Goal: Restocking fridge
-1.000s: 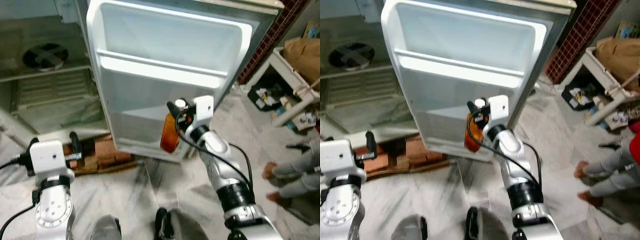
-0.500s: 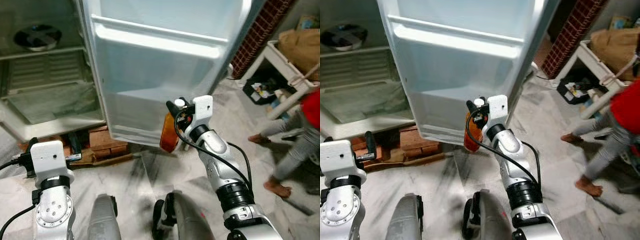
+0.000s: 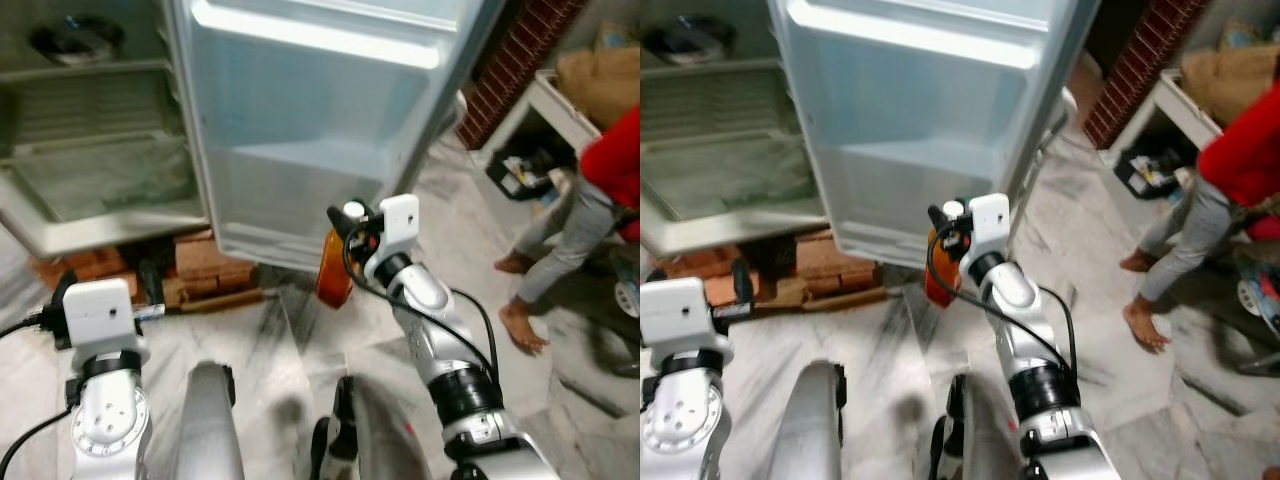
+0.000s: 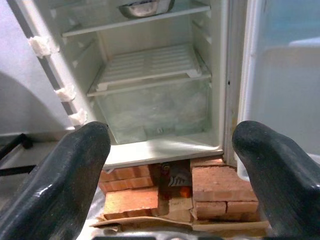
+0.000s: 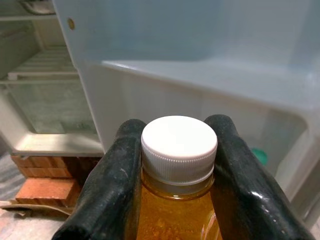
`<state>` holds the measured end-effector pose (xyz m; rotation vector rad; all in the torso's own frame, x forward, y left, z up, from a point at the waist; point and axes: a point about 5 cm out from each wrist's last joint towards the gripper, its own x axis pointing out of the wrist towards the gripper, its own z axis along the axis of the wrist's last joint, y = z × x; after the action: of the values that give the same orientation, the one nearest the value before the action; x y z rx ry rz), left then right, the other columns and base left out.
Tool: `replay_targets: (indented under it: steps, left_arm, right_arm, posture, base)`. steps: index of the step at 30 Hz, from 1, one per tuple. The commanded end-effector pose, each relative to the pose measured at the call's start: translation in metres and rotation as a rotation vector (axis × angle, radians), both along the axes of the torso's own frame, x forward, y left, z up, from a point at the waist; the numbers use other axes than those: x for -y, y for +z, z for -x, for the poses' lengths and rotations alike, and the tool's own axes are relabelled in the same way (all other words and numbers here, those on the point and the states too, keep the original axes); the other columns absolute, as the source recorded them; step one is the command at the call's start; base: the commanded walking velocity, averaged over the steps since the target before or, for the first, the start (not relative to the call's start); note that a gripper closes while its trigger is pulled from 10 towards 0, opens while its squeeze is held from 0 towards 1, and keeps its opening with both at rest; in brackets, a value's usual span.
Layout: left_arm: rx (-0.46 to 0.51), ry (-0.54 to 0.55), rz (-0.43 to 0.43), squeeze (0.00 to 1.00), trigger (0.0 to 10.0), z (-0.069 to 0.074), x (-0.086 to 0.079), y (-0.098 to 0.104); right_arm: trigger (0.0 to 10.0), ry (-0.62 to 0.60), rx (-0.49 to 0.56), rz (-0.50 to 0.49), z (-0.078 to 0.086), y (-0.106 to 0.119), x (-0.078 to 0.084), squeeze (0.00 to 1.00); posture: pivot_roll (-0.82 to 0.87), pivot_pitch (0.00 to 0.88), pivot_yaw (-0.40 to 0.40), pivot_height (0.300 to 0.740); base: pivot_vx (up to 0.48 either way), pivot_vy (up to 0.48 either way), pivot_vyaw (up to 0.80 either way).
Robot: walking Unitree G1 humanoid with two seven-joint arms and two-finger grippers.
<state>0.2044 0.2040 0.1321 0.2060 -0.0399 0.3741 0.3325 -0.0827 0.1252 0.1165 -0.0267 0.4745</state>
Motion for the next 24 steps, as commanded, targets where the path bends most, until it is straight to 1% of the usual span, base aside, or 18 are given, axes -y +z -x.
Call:
replay_targets:
  steps: [1,3,14,20,24]
  left_arm:
    - [-0.006,0.005,0.002,0.0,10.0,0.002,0.0,-0.001]
    - [-0.004,0.008,0.0,0.0,10.0,0.002,0.0,-0.001]
    - [-0.013,0.018,-0.011,0.0,10.0,0.002,-0.003,-0.002]
    - [-0.004,0.022,-0.008,0.0,10.0,0.0,-0.003,0.001]
    - [-0.008,0.026,-0.007,0.0,10.0,0.0,-0.004,-0.001]
  right_arm:
    - [10.0,0.004,0.028,-0.004,-0.002,0.007,0.001,0.0]
    - [10.0,0.007,0.032,-0.008,-0.002,0.007,0.001,0.0]
    - [10.0,0.03,0.041,0.004,-0.002,0.007,-0.003,0.0]
    - [10.0,0.07,0.049,-0.008,0.0,0.008,-0.009,0.0]
    - [10.0,0.109,0.047,-0.016,0.002,0.009,-0.013,0.0]
  posture:
    - [0.1,0.197,-0.122,0.586]
    - [0.1,0.197,-0.121,0.572]
    - [0.1,0.198,-0.121,0.572]
    - [0.1,0.198,-0.122,0.572]
    - [0.1,0.198,-0.123,0.572]
  base:
    - [0.0,0.0,0.0]
    - [0.0,0.0,0.0]
    - [0.0,0.0,0.0]
    - [0.261,0.0,0.0]
    - [0.278,0.0,0.0]
